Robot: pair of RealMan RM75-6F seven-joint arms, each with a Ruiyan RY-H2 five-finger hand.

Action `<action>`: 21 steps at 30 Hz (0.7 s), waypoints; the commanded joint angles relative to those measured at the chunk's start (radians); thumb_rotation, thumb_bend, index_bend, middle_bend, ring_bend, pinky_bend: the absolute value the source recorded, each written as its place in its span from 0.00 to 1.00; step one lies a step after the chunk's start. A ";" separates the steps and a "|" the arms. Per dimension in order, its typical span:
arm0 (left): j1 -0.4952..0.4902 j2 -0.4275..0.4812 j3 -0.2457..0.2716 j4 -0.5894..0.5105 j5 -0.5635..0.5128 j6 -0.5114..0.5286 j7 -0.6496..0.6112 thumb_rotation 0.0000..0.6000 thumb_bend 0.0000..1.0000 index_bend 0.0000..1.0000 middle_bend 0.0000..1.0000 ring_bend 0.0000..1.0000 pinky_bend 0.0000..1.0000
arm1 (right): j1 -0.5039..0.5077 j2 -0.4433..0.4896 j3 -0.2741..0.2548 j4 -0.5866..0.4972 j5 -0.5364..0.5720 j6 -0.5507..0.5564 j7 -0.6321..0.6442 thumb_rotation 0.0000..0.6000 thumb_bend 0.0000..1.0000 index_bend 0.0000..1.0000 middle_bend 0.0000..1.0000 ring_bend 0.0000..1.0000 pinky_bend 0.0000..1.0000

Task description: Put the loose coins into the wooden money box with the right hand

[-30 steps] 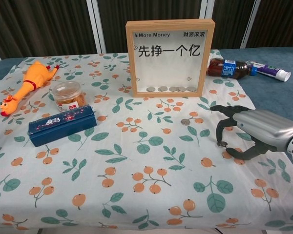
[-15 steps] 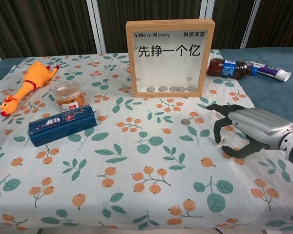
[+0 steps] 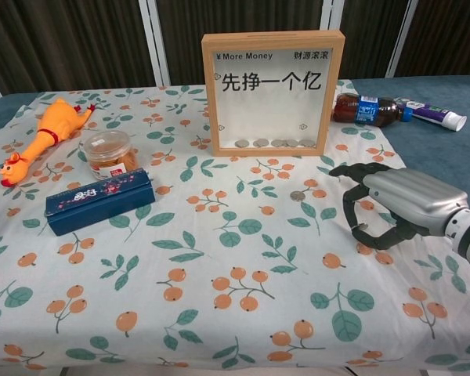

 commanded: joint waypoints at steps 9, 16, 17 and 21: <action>0.001 0.000 0.002 0.005 0.008 0.005 -0.008 1.00 0.44 0.00 0.00 0.00 0.00 | 0.000 0.056 0.033 -0.073 0.000 0.051 0.020 1.00 0.55 0.72 0.18 0.00 0.00; -0.001 -0.001 0.001 0.008 0.011 0.005 -0.008 1.00 0.44 0.00 0.00 0.00 0.00 | 0.026 0.176 0.125 -0.264 0.011 0.102 0.003 1.00 0.55 0.72 0.18 0.00 0.00; -0.002 -0.002 0.001 0.008 0.011 0.003 -0.008 1.00 0.44 0.00 0.00 0.00 0.00 | 0.033 0.201 0.146 -0.306 0.024 0.101 -0.004 1.00 0.55 0.72 0.18 0.00 0.00; -0.007 -0.003 0.002 0.007 0.014 -0.005 -0.004 1.00 0.44 0.00 0.00 0.00 0.00 | 0.072 0.281 0.258 -0.430 0.102 0.085 -0.020 1.00 0.55 0.72 0.18 0.00 0.00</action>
